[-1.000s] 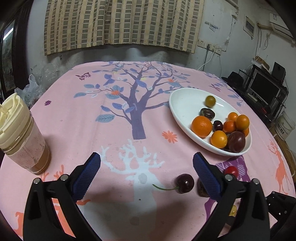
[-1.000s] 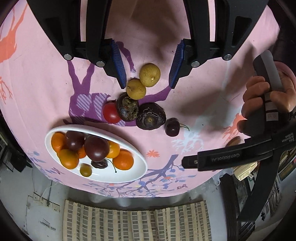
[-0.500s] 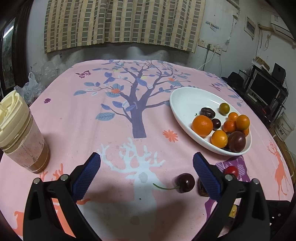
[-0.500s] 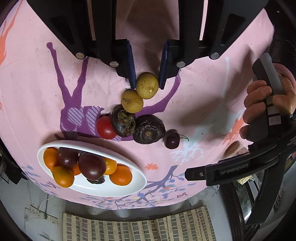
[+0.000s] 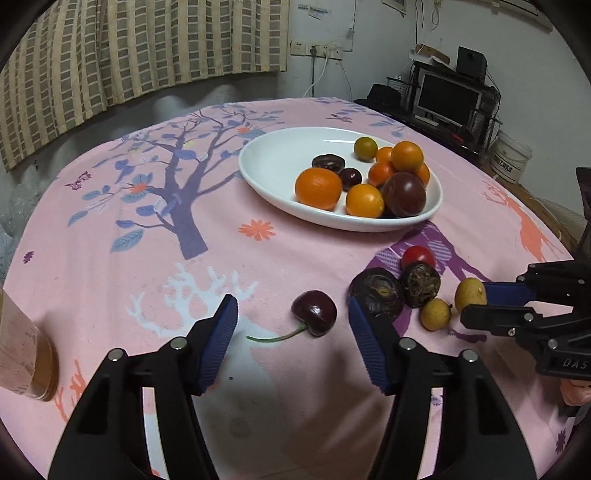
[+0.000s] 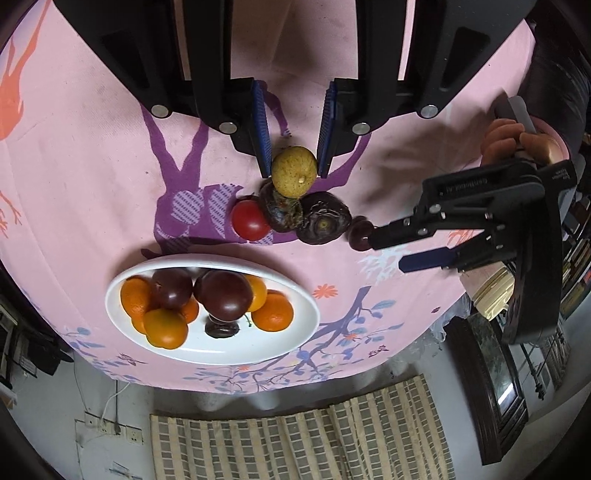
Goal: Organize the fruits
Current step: 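Grasp a dark cherry with the left tool while the right tool grasps a small yellow fruit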
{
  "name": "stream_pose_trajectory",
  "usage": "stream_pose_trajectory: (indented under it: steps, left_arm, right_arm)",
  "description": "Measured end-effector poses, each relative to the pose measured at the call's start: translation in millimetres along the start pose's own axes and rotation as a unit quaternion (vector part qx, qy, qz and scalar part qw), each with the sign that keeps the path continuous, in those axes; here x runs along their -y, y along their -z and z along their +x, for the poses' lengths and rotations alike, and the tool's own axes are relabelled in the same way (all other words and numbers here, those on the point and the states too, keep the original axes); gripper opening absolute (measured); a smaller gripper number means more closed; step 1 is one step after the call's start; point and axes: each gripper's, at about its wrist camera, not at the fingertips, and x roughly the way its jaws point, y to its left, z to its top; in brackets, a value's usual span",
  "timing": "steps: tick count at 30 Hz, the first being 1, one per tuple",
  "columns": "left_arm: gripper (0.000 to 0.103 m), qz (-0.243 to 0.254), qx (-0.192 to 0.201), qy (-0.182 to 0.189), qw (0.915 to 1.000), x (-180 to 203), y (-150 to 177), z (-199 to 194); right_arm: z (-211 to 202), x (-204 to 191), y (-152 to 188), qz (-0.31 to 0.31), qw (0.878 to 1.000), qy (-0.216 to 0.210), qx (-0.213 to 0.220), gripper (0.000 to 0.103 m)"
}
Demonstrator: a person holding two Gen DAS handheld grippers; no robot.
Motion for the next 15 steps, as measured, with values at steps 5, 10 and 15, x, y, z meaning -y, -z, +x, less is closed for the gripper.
stream_pose_trajectory:
  steps: [5,10,15]
  left_arm:
    - [0.045,0.016,-0.011,-0.001,0.9998,6,4,10]
    - [0.043,0.017,-0.017,0.007,0.9997,9,4,15]
    - [0.037,0.01,-0.04,0.013,0.9991,10,1,28]
  right_arm:
    - [1,-1,0,-0.001,1.0,0.003,0.002,0.025]
    - [1,-2,1,-0.002,1.0,0.005,0.007,0.025]
    - [-1,-3,2,-0.004,1.0,0.009,0.009,0.025]
